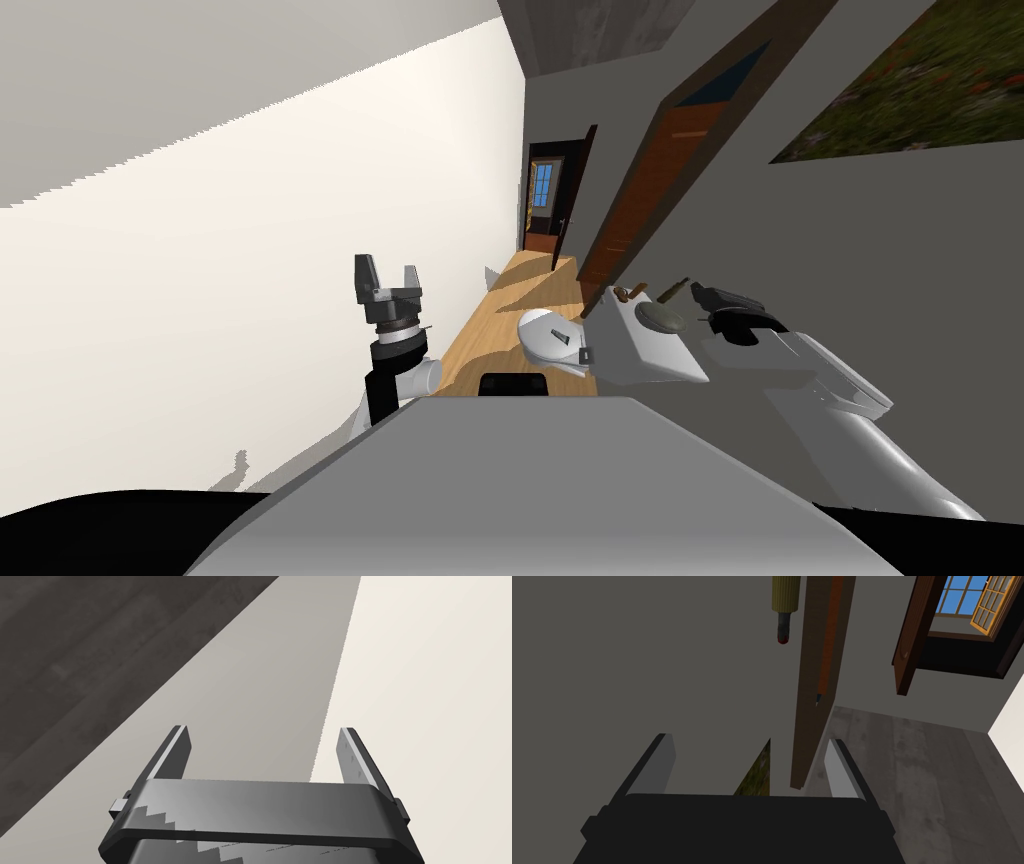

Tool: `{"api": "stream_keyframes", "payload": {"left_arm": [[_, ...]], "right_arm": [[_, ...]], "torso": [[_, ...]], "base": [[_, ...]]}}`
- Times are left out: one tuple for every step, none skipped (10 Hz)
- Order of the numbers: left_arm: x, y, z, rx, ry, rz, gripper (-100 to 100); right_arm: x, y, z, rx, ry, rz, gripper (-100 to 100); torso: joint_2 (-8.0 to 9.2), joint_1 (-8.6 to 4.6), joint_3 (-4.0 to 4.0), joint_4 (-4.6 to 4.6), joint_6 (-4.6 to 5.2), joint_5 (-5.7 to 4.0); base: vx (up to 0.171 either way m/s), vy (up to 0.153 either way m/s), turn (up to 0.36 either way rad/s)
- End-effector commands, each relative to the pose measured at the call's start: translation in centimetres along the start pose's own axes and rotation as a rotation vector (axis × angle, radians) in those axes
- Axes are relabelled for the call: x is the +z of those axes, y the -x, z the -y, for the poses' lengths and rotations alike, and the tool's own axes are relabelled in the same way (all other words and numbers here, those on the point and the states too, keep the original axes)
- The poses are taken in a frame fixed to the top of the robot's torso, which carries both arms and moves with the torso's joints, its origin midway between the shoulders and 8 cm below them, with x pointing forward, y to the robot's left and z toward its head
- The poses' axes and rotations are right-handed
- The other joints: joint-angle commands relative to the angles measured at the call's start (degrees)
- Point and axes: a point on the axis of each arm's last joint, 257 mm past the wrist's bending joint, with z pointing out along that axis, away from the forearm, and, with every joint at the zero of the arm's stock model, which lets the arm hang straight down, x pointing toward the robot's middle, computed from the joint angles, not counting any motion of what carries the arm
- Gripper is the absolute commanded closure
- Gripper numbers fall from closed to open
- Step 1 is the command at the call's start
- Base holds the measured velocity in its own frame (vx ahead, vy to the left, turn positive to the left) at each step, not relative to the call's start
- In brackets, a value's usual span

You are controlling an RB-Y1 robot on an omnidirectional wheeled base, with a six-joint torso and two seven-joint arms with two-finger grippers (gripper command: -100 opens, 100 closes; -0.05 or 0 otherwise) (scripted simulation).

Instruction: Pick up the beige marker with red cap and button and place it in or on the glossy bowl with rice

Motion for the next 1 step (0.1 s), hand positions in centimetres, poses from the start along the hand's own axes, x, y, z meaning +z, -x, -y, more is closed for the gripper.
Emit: {"api": "stream_keyframes", "payload": {"left_arm": [[0.00, 0.00, 0.00, 0.000, 0.000, 0.000, 0]], "right_arm": [[0.00, 0.00, 0.00, 0.000, 0.000, 0.000, 0]], "torso": [[0.00, 0.00, 0.00, 0.00, 0.00, 0.00]], "base": [[0.000, 0.000, 0.000]]}}
